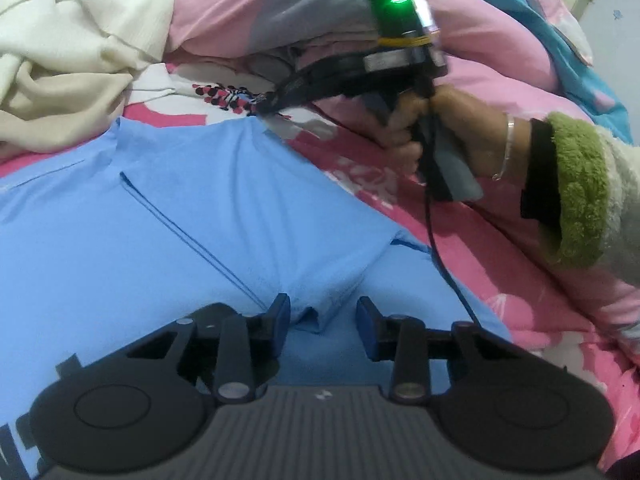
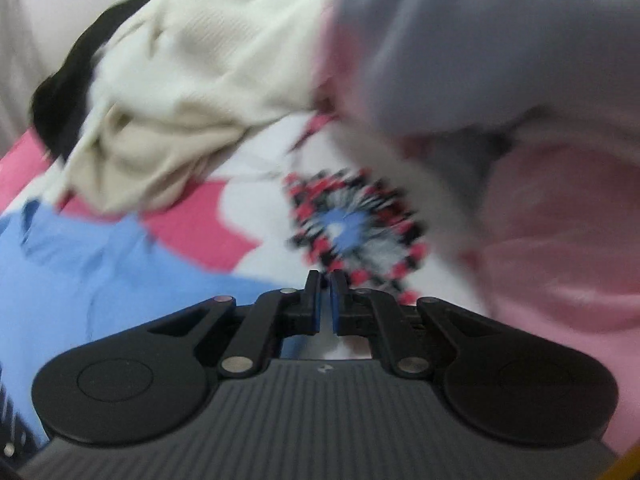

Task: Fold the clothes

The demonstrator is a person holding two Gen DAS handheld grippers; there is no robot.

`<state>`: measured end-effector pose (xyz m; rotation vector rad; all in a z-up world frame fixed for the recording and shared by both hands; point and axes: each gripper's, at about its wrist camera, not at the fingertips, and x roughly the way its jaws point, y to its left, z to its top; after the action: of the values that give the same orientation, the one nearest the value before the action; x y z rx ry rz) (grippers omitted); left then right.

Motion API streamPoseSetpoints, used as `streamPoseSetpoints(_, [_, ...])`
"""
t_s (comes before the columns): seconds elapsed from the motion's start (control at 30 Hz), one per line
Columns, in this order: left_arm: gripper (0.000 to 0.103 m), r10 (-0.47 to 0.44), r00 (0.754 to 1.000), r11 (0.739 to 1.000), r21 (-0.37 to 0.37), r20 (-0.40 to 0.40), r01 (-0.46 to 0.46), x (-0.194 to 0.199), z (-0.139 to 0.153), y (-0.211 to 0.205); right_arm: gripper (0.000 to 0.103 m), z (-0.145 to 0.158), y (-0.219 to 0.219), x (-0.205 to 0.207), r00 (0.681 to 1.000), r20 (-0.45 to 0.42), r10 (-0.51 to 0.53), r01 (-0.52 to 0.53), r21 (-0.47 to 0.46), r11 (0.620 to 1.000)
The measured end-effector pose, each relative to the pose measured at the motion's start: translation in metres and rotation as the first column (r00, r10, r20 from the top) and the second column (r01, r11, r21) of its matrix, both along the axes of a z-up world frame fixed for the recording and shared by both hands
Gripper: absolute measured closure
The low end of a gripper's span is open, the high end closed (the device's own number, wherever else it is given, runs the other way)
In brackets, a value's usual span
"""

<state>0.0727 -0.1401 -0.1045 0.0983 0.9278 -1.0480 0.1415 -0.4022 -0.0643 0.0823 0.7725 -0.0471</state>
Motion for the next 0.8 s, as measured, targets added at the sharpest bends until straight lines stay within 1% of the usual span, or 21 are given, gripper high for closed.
streamPoseSetpoints(0.03, [0.065, -0.003, 1.0, 1.0, -0.001, -0.004, 0.003, 0.001, 0.0, 0.001, 0.097, 0.008, -0.001, -0.007, 1.0, 0.028, 0.005, -0.005, -0.002, 1.0])
streamPoseSetpoints(0.1, [0.065, -0.003, 1.0, 1.0, -0.004, -0.017, 0.002, 0.004, 0.0, 0.003, 0.097, 0.022, -0.002, -0.023, 0.997, 0.06, 0.044, -0.049, 0.083, 0.995])
streamPoseSetpoints(0.17, [0.065, 0.002, 1.0, 1.0, -0.01, -0.026, -0.003, 0.005, 0.0, 0.004, 0.097, 0.024, 0.003, -0.025, 0.993, 0.033, 0.113, -0.117, 0.147, 0.982])
streamPoseSetpoints(0.2, [0.065, 0.006, 1.0, 1.0, -0.014, -0.03, -0.007, 0.004, 0.0, 0.005, 0.097, 0.021, 0.009, -0.022, 0.989, 0.009, 0.146, -0.145, 0.146, 0.979])
streamPoseSetpoints(0.23, [0.065, 0.01, 1.0, 1.0, -0.018, -0.029, -0.011, 0.003, -0.001, 0.006, 0.097, 0.014, 0.013, -0.016, 0.987, -0.027, 0.158, -0.153, 0.126, 0.98])
streamPoseSetpoints(0.3, [0.065, 0.013, 1.0, 1.0, -0.025, -0.022, -0.014, 0.001, -0.001, 0.007, 0.097, -0.006, 0.014, 0.0, 0.99, -0.092, 0.111, -0.103, 0.088, 0.991])
streamPoseSetpoints(0.33, [0.065, 0.014, 1.0, 1.0, -0.027, -0.02, -0.014, 0.0, -0.001, 0.008, 0.099, -0.01, 0.006, 0.005, 0.993, -0.089, 0.072, -0.061, 0.121, 0.991])
streamPoseSetpoints(0.37, [0.065, 0.014, 1.0, 0.999, -0.029, -0.018, -0.014, -0.001, -0.001, 0.009, 0.098, -0.008, -0.003, 0.005, 0.997, -0.08, 0.022, -0.008, 0.169, 0.986])
streamPoseSetpoints(0.47, [0.065, 0.007, 1.0, 1.0, -0.029, -0.02, -0.007, 0.001, -0.001, 0.01, 0.093, 0.018, -0.008, -0.019, 0.998, -0.029, -0.047, 0.051, 0.131, 0.99])
streamPoseSetpoints(0.5, [0.064, 0.003, 1.0, 1.0, -0.03, -0.023, -0.004, 0.001, 0.0, 0.011, 0.092, 0.026, -0.008, -0.031, 1.0, -0.017, -0.022, 0.024, 0.123, 0.992])
streamPoseSetpoints(0.6, [0.064, 0.016, 0.998, 0.999, -0.044, -0.053, -0.019, 0.005, -0.001, 0.013, 0.092, 0.045, -0.005, -0.065, 0.998, -0.043, 0.05, -0.041, 0.19, 0.981])
streamPoseSetpoints(0.67, [0.064, 0.026, 0.997, 0.998, -0.054, -0.066, -0.029, 0.006, -0.002, 0.014, 0.092, 0.045, 0.002, -0.088, 0.993, -0.073, 0.095, -0.076, 0.231, 0.97])
streamPoseSetpoints(0.73, [0.064, 0.033, 0.997, 0.997, -0.063, -0.075, -0.037, 0.006, -0.003, 0.016, 0.093, 0.035, 0.01, -0.103, 0.984, -0.125, 0.124, -0.09, 0.246, 0.965])
streamPoseSetpoints(0.77, [0.064, 0.035, 0.996, 0.997, -0.068, -0.077, -0.041, 0.007, -0.003, 0.017, 0.095, 0.024, 0.012, -0.107, 0.977, -0.174, 0.121, -0.081, 0.222, 0.972])
streamPoseSetpoints(0.8, [0.064, 0.036, 0.997, 0.997, -0.07, -0.075, -0.041, 0.006, -0.003, 0.018, 0.095, 0.014, 0.013, -0.108, 0.969, -0.226, 0.097, -0.058, 0.172, 0.983])
